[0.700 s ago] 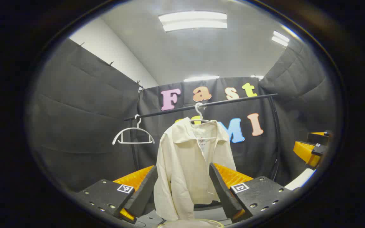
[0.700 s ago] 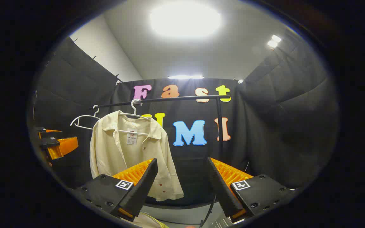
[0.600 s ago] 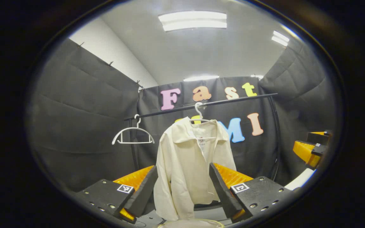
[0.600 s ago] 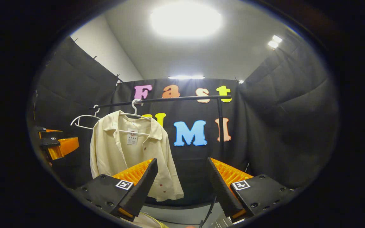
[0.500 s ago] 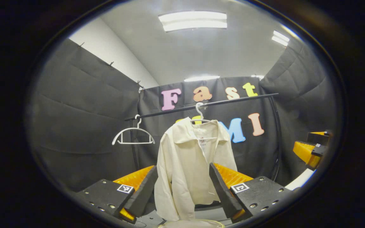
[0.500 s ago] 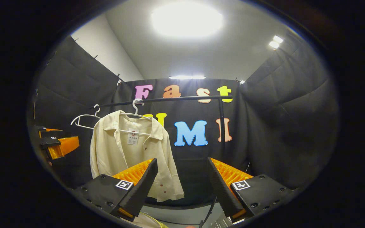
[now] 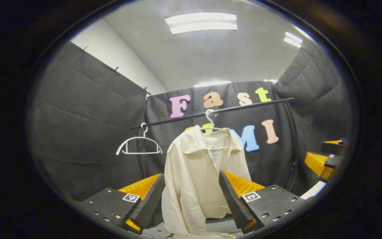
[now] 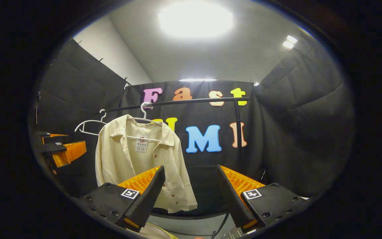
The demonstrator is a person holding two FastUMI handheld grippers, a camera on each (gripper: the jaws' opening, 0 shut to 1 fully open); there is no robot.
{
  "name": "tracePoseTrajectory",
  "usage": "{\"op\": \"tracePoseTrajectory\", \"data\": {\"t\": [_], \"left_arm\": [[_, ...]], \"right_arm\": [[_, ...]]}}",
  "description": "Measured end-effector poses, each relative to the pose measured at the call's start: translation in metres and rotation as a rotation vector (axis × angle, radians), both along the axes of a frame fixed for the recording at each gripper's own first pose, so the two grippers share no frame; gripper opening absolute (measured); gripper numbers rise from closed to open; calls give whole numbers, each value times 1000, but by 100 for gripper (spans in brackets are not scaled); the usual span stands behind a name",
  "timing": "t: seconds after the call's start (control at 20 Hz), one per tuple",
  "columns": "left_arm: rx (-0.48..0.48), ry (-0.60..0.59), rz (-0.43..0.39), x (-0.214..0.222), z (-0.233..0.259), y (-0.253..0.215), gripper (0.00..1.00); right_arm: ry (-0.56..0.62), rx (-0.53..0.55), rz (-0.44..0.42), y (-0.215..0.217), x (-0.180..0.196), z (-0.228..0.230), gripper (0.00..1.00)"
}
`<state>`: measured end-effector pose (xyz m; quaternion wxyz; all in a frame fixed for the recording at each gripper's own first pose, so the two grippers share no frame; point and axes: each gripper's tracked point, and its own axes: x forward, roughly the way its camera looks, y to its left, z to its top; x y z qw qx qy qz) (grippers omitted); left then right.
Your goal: Grasp the clothes on the hanger with both hands and then place them into the laundry hamper below.
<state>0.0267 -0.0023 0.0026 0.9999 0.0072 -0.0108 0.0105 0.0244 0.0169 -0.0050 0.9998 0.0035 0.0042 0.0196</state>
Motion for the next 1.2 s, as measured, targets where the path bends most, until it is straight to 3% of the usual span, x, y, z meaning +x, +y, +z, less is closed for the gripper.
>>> {"op": "tracePoseTrajectory", "data": {"t": [0.55, 1.2], "left_arm": [[4, -10, 28, 64, 4, -22, 94], [44, -5, 79, 165, -11, -40, 95]], "right_arm": [[-1, 32, 86, 20, 66, -1, 97], [-25, 76, 243, 79, 166, -4, 97]]}}
